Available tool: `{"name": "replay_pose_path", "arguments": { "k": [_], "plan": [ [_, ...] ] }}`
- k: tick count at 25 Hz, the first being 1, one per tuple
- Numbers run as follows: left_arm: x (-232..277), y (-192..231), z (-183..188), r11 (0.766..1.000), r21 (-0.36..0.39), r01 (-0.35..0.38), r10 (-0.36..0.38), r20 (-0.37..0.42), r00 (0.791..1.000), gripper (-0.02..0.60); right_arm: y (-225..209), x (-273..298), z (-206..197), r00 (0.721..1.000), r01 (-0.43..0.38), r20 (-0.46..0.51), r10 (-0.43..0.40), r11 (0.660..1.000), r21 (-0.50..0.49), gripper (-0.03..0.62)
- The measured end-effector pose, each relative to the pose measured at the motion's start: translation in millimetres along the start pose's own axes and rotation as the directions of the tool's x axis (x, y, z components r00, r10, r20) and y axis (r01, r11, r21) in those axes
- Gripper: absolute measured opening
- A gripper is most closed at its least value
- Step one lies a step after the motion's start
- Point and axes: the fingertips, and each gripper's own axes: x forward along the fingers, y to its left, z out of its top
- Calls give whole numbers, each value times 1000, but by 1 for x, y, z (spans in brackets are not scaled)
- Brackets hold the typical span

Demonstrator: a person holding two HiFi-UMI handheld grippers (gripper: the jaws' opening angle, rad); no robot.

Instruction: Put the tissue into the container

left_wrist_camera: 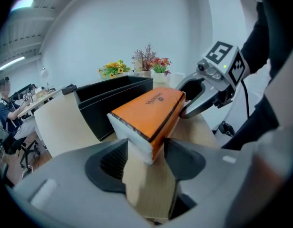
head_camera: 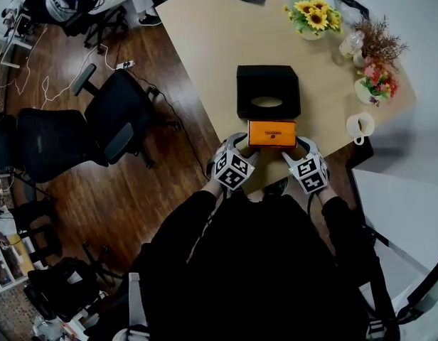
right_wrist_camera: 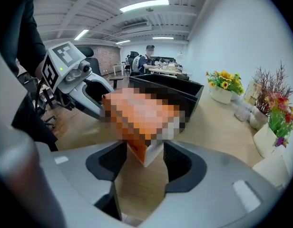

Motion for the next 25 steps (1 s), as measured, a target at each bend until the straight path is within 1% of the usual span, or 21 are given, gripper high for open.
{"name": "replay_pose_path", "arguments": {
  "k": [10, 16, 25],
  "plan": [
    [-3, -4, 0, 1000, -17, 1, -1, -28, 1000, 215, 4, -6, 0, 1000, 8, -4, -8, 1000, 4, 235],
    [-12, -10, 3, 1000, -26, 5, -5, -8, 1000, 210, 7, -16, 2, 1000, 8, 14, -8, 1000, 2, 232],
    [-37, -15, 16, 1000, -22, -4, 5, 55, 998, 210, 16, -41, 19, 998, 23, 61, -21, 1000, -20, 232]
  ]
}}
